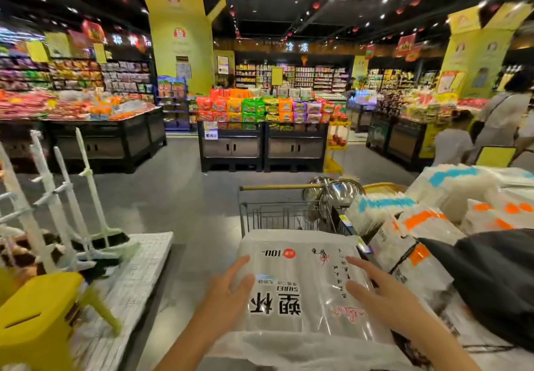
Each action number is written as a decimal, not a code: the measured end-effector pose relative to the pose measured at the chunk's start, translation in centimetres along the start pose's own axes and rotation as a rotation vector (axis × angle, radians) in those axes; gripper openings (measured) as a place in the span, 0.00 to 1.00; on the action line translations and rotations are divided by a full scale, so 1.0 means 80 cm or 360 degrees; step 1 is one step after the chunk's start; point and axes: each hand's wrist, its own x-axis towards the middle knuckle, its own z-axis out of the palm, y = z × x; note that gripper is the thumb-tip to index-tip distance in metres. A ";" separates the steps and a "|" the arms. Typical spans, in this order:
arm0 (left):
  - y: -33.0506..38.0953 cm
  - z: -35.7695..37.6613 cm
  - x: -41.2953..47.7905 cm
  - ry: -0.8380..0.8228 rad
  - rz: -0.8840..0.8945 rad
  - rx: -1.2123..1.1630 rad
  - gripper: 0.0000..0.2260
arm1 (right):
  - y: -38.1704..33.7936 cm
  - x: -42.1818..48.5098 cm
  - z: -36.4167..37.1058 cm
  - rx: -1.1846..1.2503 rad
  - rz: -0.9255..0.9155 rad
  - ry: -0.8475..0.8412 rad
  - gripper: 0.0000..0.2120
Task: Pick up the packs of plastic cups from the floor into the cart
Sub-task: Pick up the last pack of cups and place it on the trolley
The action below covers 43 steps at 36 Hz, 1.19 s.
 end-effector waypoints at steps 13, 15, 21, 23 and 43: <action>-0.080 0.077 0.186 0.0009 -0.0193 0.0113 0.21 | 0.091 0.206 0.028 0.0182 0.0127 -0.0074 0.25; -0.101 0.100 0.213 0.0010 -0.0257 0.0093 0.21 | 0.121 0.243 0.037 0.0221 0.0150 -0.0096 0.26; -0.177 0.173 0.277 -0.0011 -0.0480 0.0064 0.22 | 0.212 0.328 0.083 0.0242 0.0338 -0.0220 0.28; -0.213 0.195 0.287 -0.0050 -0.0568 0.0094 0.22 | 0.240 0.342 0.102 0.0218 0.0427 -0.0252 0.28; -0.347 0.278 0.281 -0.0281 -0.0772 0.0268 0.24 | 0.362 0.351 0.196 0.0188 0.0667 -0.0443 0.30</action>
